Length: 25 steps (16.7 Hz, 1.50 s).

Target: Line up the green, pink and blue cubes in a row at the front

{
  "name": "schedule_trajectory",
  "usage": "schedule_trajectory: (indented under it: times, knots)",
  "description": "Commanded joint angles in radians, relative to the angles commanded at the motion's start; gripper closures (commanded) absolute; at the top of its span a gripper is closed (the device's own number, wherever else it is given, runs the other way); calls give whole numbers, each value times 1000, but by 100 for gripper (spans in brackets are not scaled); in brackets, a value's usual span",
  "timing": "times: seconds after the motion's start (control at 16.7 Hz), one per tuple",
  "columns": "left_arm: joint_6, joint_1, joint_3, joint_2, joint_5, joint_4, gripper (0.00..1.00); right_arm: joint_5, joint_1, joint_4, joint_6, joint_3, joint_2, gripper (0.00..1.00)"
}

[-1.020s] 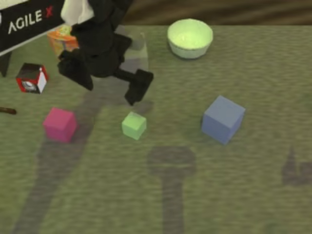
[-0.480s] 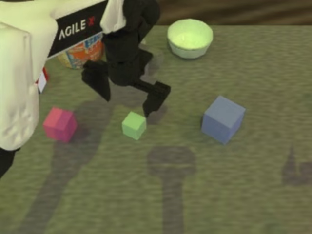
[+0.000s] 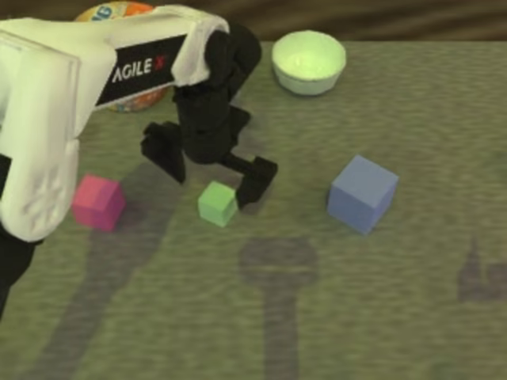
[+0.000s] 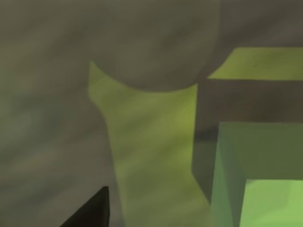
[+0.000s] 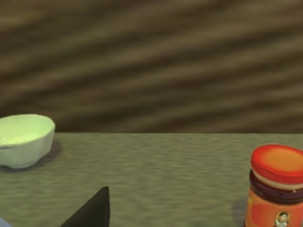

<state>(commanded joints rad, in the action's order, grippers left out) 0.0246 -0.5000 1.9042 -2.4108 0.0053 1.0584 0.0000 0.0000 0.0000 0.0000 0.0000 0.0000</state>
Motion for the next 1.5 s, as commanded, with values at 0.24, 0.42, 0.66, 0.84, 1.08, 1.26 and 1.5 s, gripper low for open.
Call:
schedule_trajectory:
  times: [0.24, 0.42, 0.66, 0.84, 1.08, 1.26, 1.5]
  knots:
    - [0, -1, -76, -47, 1, -118, 0, 0, 0, 0, 0, 0, 0, 0]
    - [0, -1, -79, -49, 1, -122, 0, 0, 0, 0, 0, 0, 0, 0]
    - [0, -1, -79, -49, 1, -122, 23, 0, 0, 0, 0, 0, 0, 0]
    - [0, -1, -79, -49, 1, -122, 45, 0, 0, 0, 0, 0, 0, 0]
    - [0, -1, -79, -49, 1, -122, 75, 0, 0, 0, 0, 0, 0, 0]
    - [0, -1, -79, -49, 1, -122, 98, 0, 0, 0, 0, 0, 0, 0]
    - [0, -1, -79, -49, 1, -122, 100, 0, 0, 0, 0, 0, 0, 0]
